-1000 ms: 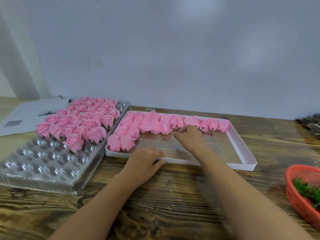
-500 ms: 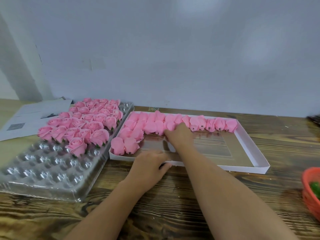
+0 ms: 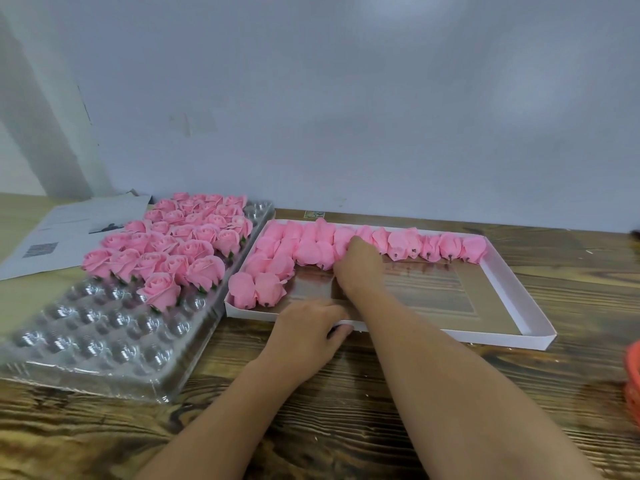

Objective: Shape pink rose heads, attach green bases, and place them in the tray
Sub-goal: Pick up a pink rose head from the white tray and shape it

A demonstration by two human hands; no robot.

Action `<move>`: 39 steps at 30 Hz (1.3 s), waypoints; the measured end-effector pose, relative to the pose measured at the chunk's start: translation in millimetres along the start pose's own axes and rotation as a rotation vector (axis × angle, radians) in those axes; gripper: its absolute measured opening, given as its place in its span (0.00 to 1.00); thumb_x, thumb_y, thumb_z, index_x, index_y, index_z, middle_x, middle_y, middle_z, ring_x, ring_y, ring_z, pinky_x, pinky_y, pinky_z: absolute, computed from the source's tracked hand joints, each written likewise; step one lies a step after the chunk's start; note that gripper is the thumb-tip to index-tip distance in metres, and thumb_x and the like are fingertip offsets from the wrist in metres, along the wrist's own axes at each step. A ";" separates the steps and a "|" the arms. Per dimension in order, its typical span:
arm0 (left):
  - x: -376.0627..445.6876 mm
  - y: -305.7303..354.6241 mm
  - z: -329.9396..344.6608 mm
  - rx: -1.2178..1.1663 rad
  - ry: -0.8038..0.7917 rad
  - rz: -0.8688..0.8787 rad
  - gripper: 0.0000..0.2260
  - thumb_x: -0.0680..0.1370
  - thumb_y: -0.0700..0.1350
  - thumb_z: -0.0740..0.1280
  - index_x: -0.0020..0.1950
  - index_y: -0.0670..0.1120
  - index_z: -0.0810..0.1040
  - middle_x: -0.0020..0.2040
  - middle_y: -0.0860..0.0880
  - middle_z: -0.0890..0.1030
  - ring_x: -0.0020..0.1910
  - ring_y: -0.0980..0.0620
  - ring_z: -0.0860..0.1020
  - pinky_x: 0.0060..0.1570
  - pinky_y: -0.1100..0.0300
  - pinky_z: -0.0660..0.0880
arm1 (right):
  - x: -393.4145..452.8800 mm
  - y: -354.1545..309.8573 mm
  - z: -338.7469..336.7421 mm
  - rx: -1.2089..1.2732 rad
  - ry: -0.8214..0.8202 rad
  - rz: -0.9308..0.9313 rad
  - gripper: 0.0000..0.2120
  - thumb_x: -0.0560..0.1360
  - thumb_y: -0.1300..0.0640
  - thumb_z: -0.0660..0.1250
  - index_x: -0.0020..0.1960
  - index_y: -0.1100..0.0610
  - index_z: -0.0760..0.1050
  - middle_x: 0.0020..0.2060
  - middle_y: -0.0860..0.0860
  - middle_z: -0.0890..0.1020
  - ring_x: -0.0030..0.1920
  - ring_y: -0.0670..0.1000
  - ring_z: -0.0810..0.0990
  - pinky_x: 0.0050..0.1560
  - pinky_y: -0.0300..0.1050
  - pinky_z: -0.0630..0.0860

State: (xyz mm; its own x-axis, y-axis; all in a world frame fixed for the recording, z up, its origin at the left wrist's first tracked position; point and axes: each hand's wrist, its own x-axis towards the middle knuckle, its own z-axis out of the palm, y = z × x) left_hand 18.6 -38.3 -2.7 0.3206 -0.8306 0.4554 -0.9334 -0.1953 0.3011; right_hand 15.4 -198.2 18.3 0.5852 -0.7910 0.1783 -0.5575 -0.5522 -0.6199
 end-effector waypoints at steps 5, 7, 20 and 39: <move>0.2 1.3 -1.8 0.002 0.019 0.003 0.05 0.77 0.49 0.72 0.44 0.50 0.83 0.41 0.54 0.81 0.39 0.57 0.73 0.42 0.61 0.65 | 1.0 2.7 -3.2 0.058 0.013 0.028 0.04 0.74 0.67 0.64 0.43 0.61 0.71 0.44 0.62 0.81 0.44 0.60 0.80 0.37 0.44 0.69; 0.4 1.1 -2.1 0.014 0.024 0.009 0.06 0.77 0.50 0.72 0.44 0.49 0.82 0.40 0.54 0.80 0.39 0.58 0.71 0.41 0.61 0.67 | 1.3 6.4 -5.3 0.108 0.026 0.048 0.03 0.75 0.64 0.65 0.43 0.63 0.74 0.41 0.61 0.81 0.40 0.58 0.77 0.32 0.41 0.65; 1.0 2.1 -9.4 0.011 -0.125 -0.054 0.12 0.82 0.54 0.64 0.60 0.53 0.82 0.52 0.55 0.81 0.52 0.56 0.76 0.55 0.59 0.72 | -12.0 34.9 -38.3 0.166 0.019 0.144 0.18 0.74 0.52 0.72 0.31 0.61 0.73 0.26 0.53 0.73 0.31 0.52 0.72 0.30 0.42 0.65; 12.2 42.6 -25.2 -0.512 -0.118 -0.328 0.25 0.77 0.70 0.60 0.65 0.56 0.81 0.60 0.61 0.82 0.60 0.63 0.78 0.63 0.58 0.74 | -98.3 40.0 -93.7 1.007 -0.190 0.136 0.11 0.72 0.62 0.76 0.54 0.57 0.85 0.48 0.54 0.87 0.54 0.52 0.85 0.57 0.45 0.80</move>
State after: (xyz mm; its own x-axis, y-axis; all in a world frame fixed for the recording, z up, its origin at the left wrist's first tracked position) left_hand -13.1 -43.6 36.8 0.5306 -0.8275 0.1837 -0.5837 -0.1996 0.7870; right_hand -119.6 -167.2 47.6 0.6865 -0.7270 -0.0103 0.0741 0.0840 -0.9937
